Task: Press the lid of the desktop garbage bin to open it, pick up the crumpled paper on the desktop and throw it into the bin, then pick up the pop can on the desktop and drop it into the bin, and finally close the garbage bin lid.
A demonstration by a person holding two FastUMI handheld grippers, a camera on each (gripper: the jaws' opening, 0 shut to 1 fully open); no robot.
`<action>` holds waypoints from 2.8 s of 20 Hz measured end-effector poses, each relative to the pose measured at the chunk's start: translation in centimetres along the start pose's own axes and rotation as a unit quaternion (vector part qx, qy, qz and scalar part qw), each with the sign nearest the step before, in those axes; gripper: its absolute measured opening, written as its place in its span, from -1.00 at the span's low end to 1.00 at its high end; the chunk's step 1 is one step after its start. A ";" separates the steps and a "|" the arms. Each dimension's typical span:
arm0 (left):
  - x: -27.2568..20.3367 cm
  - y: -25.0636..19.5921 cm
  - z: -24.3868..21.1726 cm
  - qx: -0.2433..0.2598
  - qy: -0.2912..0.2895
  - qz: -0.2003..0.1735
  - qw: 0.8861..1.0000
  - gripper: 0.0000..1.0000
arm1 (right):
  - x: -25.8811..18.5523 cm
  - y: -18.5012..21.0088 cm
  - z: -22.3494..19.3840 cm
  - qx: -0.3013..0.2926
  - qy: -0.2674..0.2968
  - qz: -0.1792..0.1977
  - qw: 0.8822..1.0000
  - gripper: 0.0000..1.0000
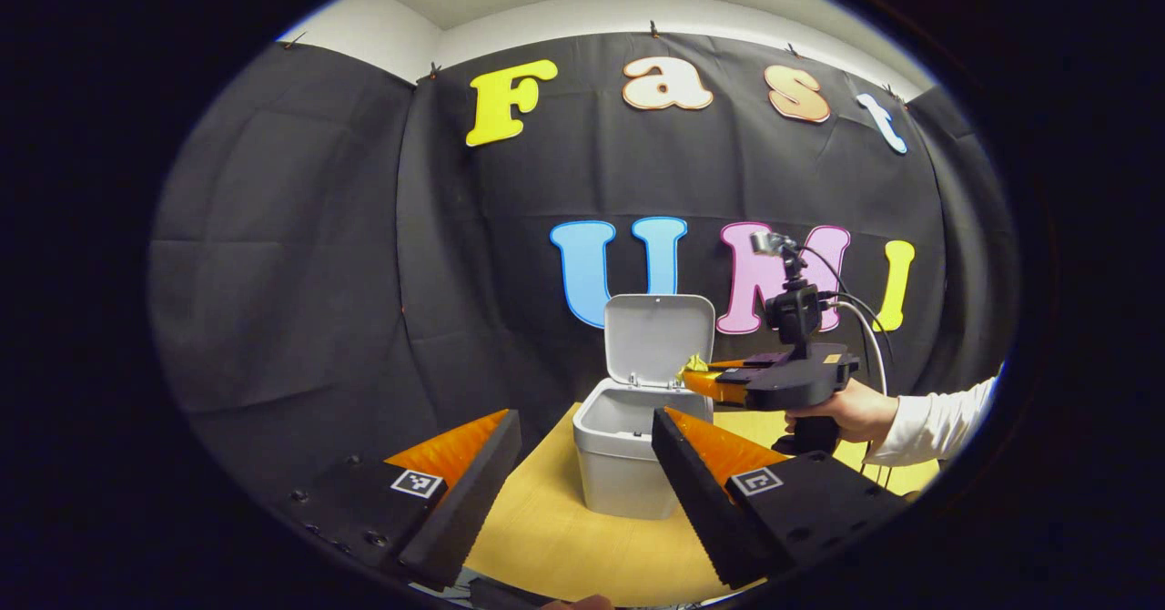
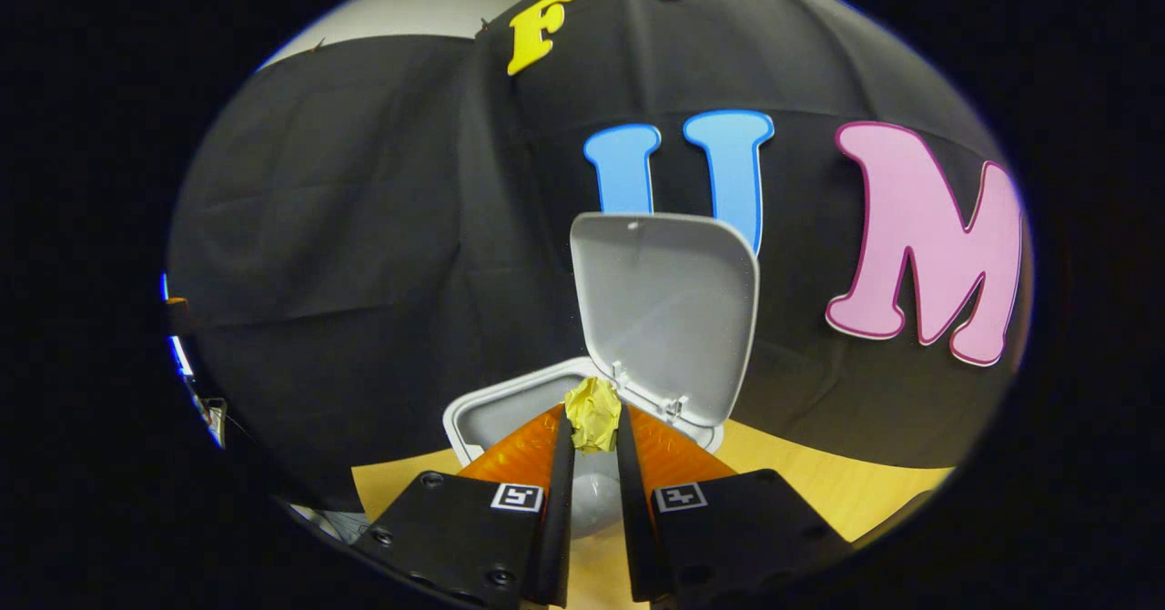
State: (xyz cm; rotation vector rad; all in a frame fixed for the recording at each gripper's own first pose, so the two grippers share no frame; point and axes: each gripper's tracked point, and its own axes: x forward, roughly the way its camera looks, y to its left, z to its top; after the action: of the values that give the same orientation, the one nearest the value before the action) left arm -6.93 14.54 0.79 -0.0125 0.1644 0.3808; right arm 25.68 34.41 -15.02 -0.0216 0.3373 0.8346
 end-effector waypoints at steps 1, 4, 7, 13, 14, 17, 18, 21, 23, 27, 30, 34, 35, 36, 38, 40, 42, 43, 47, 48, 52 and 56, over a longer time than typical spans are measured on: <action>-0.1 0.3 -0.1 -0.003 0.002 0.002 1.000 0.99 | 0.5 0.3 -0.8 0.003 0.011 0.002 1.000 -0.41; 0.0 0.4 -1.1 -0.013 0.010 0.002 1.000 0.99 | 1.0 0.5 -2.1 0.007 0.031 -0.001 1.000 0.28; 0.6 0.0 -1.6 -0.014 0.015 -0.004 1.000 0.99 | 0.6 0.5 -2.0 0.001 0.025 -0.001 1.000 0.81; 2.6 -3.8 -2.2 -0.023 0.012 -0.054 0.998 0.99 | -1.8 -1.4 -1.2 0.001 0.014 -0.014 1.000 0.88; 3.0 -4.9 -2.4 -0.022 0.010 -0.065 0.998 0.99 | -2.5 -2.1 -1.1 -0.002 0.013 -0.019 1.000 0.88; 4.5 -8.4 -3.0 -0.025 0.004 -0.108 0.994 0.99 | -5.1 -4.6 -0.8 -0.001 0.009 -0.038 0.999 0.88; 5.2 -9.8 -3.4 -0.027 0.004 -0.124 0.992 0.99 | -6.2 -5.5 -0.7 0.001 0.007 -0.046 0.999 0.87; 7.3 -14.0 -5.5 -0.022 0.009 -0.165 0.986 0.99 | -9.5 -8.4 -0.4 0.005 0.000 -0.077 0.997 0.88; 8.8 -16.9 -7.3 -0.015 0.014 -0.187 0.982 0.99 | -11.9 -10.4 -0.5 0.007 0.001 -0.101 0.995 0.87; 11.9 -23.2 -11.7 -0.015 0.036 -0.233 0.972 0.99 | -17.1 -14.8 -1.7 0.004 0.014 -0.152 0.988 0.87; 14.2 -26.6 -14.9 -0.009 0.054 -0.249 0.967 1.00 | -20.7 -17.3 -2.4 0.001 0.020 -0.185 0.982 0.87; 17.4 -29.8 -19.6 0.014 0.081 -0.256 0.963 1.00 | -24.7 -19.5 -3.9 0.010 0.030 -0.219 0.975 0.88; 18.2 -30.3 -20.8 0.022 0.090 -0.256 0.962 1.00 | -25.6 -20.0 -4.5 0.012 0.034 -0.226 0.973 0.87; 18.9 -30.7 -22.0 0.027 0.099 -0.254 0.962 1.00 | -26.3 -20.4 -5.1 0.014 0.038 -0.233 0.972 0.88; 20.5 -31.8 -23.8 0.023 0.116 -0.256 0.960 1.00 | -27.5 -21.4 -6.4 0.017 0.050 -0.246 0.968 0.89; 22.1 -32.5 -25.5 0.019 0.137 -0.250 0.958 1.00 | -28.4 -22.2 -7.4 0.024 0.060 -0.255 0.965 0.93; 23.6 -32.8 -27.1 0.021 0.153 -0.239 0.958 1.00 | -28.9 -22.9 -7.9 0.035 0.063 -0.262 0.962 0.94; 24.1 -32.8 -27.8 0.023 0.164 -0.233 0.958 1.00 | -29.1 -23.2 -8.0 0.042 0.063 -0.265 0.961 0.93; 25.0 -33.2 -30.3 0.022 0.195 -0.229 0.953 0.99 | -29.5 -24.3 -8.2 0.062 0.057 -0.272 0.958 0.93; 25.1 -33.4 -31.0 0.025 0.201 -0.232 0.951 0.99 | -29.5 -24.4 -8.3 0.065 0.058 -0.274 0.958 0.93; 24.5 -34.0 -33.3 0.030 0.229 -0.249 0.941 0.98 | -29.8 -24.5 -9.0 0.074 0.061 -0.277 0.956 0.92; 24.3 -34.2 -32.8 0.051 0.226 -0.260 0.937 0.82 | -30.1 -24.6 -9.6 0.079 0.068 -0.281 0.954 0.92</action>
State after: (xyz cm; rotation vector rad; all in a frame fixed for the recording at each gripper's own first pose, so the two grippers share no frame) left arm 22.83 -9.68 -36.15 -0.0399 0.6227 -0.1691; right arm 22.15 -5.42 -17.82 -0.0240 0.4976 0.2394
